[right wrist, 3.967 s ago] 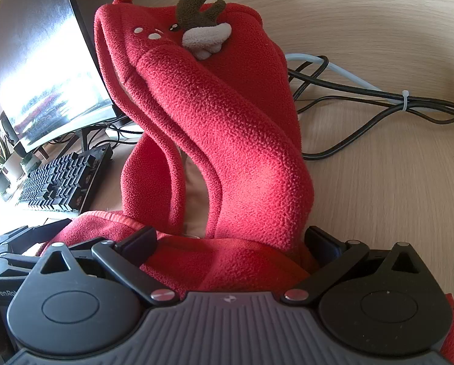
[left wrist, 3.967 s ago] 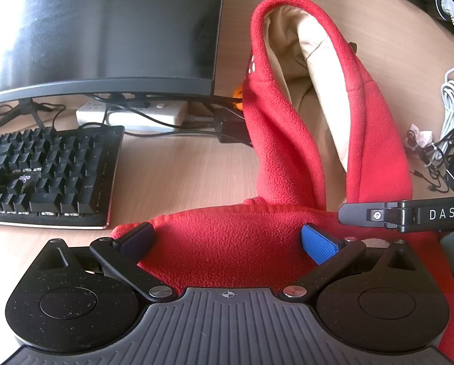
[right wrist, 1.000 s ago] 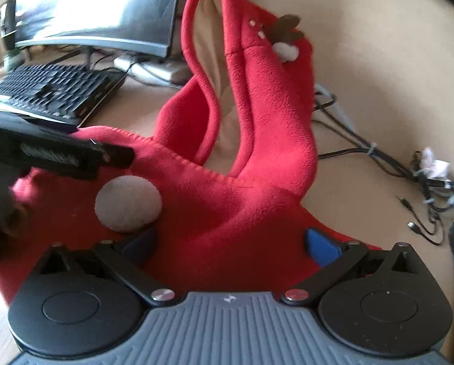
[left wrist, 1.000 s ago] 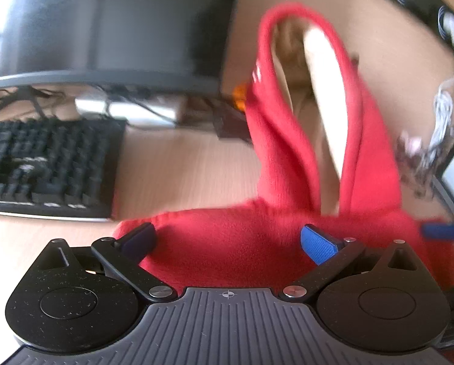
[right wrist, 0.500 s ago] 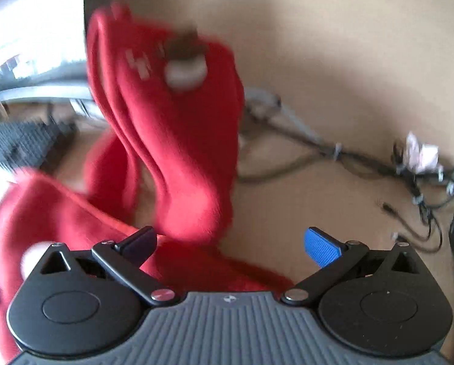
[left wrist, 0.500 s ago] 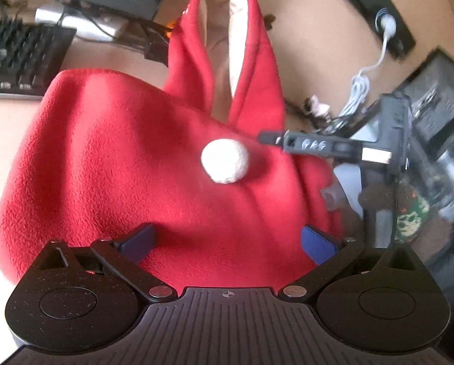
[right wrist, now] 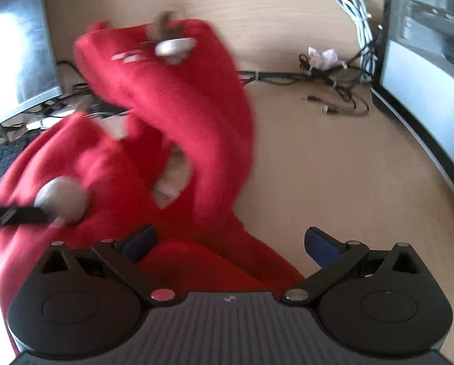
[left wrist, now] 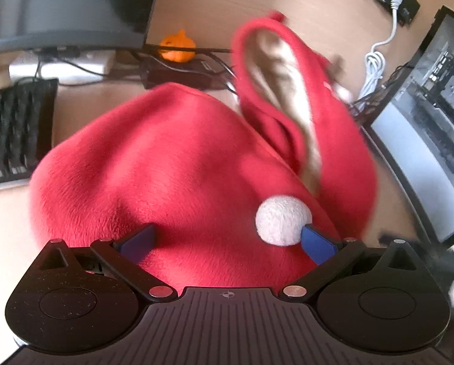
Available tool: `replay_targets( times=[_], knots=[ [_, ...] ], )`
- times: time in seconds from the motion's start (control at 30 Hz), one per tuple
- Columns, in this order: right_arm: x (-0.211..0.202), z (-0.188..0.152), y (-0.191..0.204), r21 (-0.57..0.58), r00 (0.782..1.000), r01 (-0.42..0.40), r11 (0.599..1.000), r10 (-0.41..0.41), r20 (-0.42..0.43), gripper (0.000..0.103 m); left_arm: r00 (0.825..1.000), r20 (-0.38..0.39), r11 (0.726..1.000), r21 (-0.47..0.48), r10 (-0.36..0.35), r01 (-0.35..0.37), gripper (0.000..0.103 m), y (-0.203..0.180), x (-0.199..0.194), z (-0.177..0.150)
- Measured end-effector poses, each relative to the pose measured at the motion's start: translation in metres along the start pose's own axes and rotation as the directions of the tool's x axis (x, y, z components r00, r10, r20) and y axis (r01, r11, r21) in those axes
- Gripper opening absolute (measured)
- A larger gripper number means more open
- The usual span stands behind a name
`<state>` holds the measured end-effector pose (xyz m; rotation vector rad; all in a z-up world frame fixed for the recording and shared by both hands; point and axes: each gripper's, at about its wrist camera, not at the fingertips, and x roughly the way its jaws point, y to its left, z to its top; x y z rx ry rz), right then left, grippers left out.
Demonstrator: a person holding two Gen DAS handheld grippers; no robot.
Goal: Fold clothes
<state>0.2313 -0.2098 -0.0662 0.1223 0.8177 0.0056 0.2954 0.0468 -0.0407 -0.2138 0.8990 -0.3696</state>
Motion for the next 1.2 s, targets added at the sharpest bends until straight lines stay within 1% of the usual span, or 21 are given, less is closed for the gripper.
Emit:
replay_targets(
  times=[0.03,0.13,0.2,0.3,0.33,0.37,0.4,0.43,0.5,0.63,0.7,0.77,0.83,0.87,0.93,1.0,1.03,1.07,1.13,1.17,1.2],
  knots=[
    [-0.008,-0.005,0.006,0.001,1.000,-0.008,1.000,0.008,0.002,0.103,1.000,-0.002,1.000,-0.001,-0.003,0.003,0.103,0.003,-0.001,0.003],
    [-0.029,0.000,0.016,-0.078,0.996,-0.083,0.994,0.084,0.018,0.103,1.000,-0.008,1.000,-0.018,-0.003,0.002,0.103,0.019,-0.010,0.008],
    [-0.043,0.004,0.023,-0.131,0.990,-0.131,0.983,0.135,0.026,0.103,1.000,-0.006,1.000,-0.021,0.014,-0.015,0.103,0.026,-0.020,0.007],
    [-0.064,0.009,0.034,-0.210,0.977,-0.200,0.957,0.212,0.033,0.103,0.997,0.024,0.998,0.008,0.067,-0.068,0.103,0.023,-0.045,-0.001],
    [-0.071,0.011,0.037,-0.236,0.971,-0.223,0.946,0.237,0.033,0.103,0.997,0.041,0.997,0.028,0.072,-0.073,0.103,0.018,-0.054,-0.005],
    [-0.076,0.017,0.038,-0.256,0.970,-0.218,0.942,0.238,0.051,0.103,0.998,0.052,0.998,0.034,0.047,-0.048,0.103,0.011,-0.062,-0.008],
    [-0.076,0.031,0.031,-0.261,0.977,-0.150,0.954,0.183,0.107,0.103,0.998,0.062,0.999,0.039,0.019,-0.021,0.103,0.004,-0.069,-0.012],
    [-0.075,0.046,0.024,-0.262,0.978,-0.081,0.962,0.127,0.163,0.103,0.997,0.072,0.999,0.044,-0.009,0.005,0.103,-0.003,-0.076,-0.015],
    [-0.071,0.075,0.012,-0.255,0.965,0.040,0.966,0.028,0.261,0.103,0.995,0.075,0.997,0.051,-0.068,0.064,0.103,-0.022,-0.080,-0.024],
    [-0.031,0.123,0.014,-0.258,0.954,0.100,0.961,-0.018,0.299,0.103,0.994,0.028,0.991,0.087,-0.108,0.105,0.103,-0.058,-0.070,-0.045],
    [-0.004,0.141,0.028,-0.306,0.959,0.121,0.944,-0.031,0.283,0.103,0.994,-0.006,0.987,0.112,-0.113,0.113,0.103,-0.070,-0.060,-0.053],
    [0.028,0.156,0.042,-0.366,0.969,0.143,0.920,-0.055,0.241,0.103,0.997,-0.039,0.987,0.144,-0.064,0.069,0.103,-0.077,-0.046,-0.060],
    [0.063,0.161,0.048,-0.451,0.978,0.196,0.871,-0.137,0.160,0.103,0.998,-0.061,0.983,0.181,-0.031,0.042,0.103,-0.079,-0.037,-0.065],
    [0.078,0.162,0.049,-0.488,0.975,0.223,0.844,-0.181,0.133,0.103,0.997,-0.068,0.980,0.197,-0.024,0.037,0.103,-0.080,-0.034,-0.067],
    [0.089,0.155,0.029,-0.514,0.954,0.299,0.804,-0.265,0.140,0.103,0.997,-0.066,0.972,0.231,-0.027,0.042,0.103,-0.079,-0.035,-0.071],
    [0.084,0.147,-0.004,-0.486,0.930,0.366,0.794,-0.335,0.154,0.103,0.997,-0.067,0.963,0.264,-0.037,0.054,0.103,-0.078,-0.035,-0.074],
    [0.077,0.142,-0.018,-0.470,0.912,0.408,0.783,-0.370,0.176,0.103,0.997,-0.069,0.959,0.278,-0.041,0.059,0.103,-0.077,-0.034,-0.076],
    [0.066,0.137,-0.031,-0.451,0.884,0.468,0.760,-0.413,0.221,0.103,0.996,-0.074,0.952,0.300,-0.046,0.066,0.103,-0.076,-0.034,-0.076],
    [0.036,0.125,-0.050,-0.395,0.815,0.577,0.715,-0.474,0.332,0.103,0.995,-0.086,0.935,0.345,-0.056,0.082,0.103,-0.073,-0.033,-0.076],
    [0.017,0.121,-0.057,-0.362,0.805,0.586,0.725,-0.470,0.363,0.103,0.994,-0.091,0.926,0.367,-0.061,0.090,0.103,-0.072,-0.032,-0.076],
    [-0.006,0.118,-0.061,-0.322,0.804,0.577,0.751,-0.453,0.385,0.103,0.993,-0.101,0.916,0.389,-0.065,0.099,0.103,-0.069,-0.033,-0.076]
  ],
)
